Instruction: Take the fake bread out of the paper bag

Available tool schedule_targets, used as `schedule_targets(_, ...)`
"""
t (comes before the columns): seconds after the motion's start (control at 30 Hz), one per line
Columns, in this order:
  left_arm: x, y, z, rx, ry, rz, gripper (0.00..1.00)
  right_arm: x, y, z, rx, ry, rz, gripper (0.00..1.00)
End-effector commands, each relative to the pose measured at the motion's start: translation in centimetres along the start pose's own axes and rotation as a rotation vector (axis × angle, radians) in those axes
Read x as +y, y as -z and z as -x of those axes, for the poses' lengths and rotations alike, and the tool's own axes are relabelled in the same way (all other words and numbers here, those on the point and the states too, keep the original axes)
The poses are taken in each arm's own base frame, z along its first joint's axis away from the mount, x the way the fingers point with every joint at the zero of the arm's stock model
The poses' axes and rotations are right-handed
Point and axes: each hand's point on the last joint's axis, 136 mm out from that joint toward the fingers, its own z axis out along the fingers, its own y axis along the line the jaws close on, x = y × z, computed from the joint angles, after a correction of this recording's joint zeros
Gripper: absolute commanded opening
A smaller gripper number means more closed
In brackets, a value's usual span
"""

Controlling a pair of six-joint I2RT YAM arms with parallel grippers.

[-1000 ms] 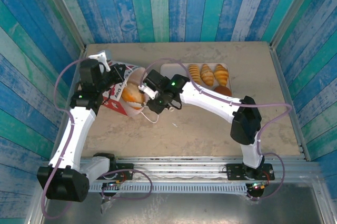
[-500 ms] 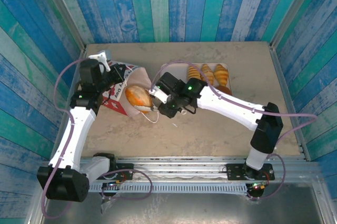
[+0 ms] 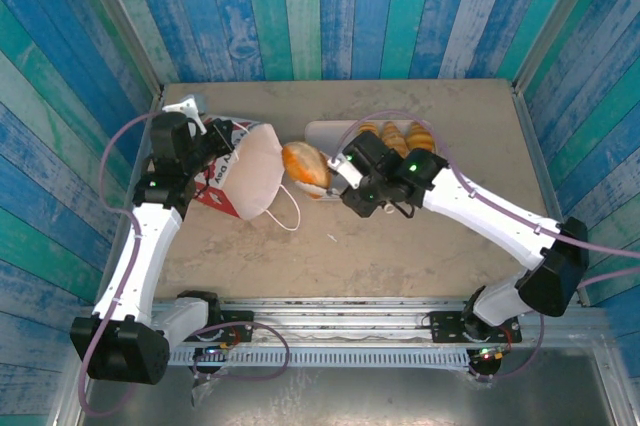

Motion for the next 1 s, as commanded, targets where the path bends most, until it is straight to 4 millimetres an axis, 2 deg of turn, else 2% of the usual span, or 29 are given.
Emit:
schedule_targets(0.0,0.0,0.6,0.9,-0.048,-0.002,0.013,0.00,-1.8,0.9,0.1,-0.037,-0.036,-0.035,0.55)
schedule_targets(0.33,-0.4,0.6,0.7,-0.037,-0.011,-0.014,0.00,-4.8,-2.3,-0.1,0.047,-0.094,-0.059,0.55)
schedule_targets(0.53,-0.7,0.6,0.6,-0.030,-0.015,-0.030,0.00,-6.4,-5.2,0.0,0.125,-0.092,-0.088,0.55)
schedule_targets(0.8,-0.9,0.7,0.5,-0.026,-0.023,-0.038,0.00,-8.2,-8.6,0.9,0.188,-0.083,-0.132,0.56)
schedule_targets(0.97,-0.9,0.6,0.3,-0.023,-0.020,-0.045,0.00,-9.1,-9.8,1.3,0.211,-0.057,-0.149,0.57)
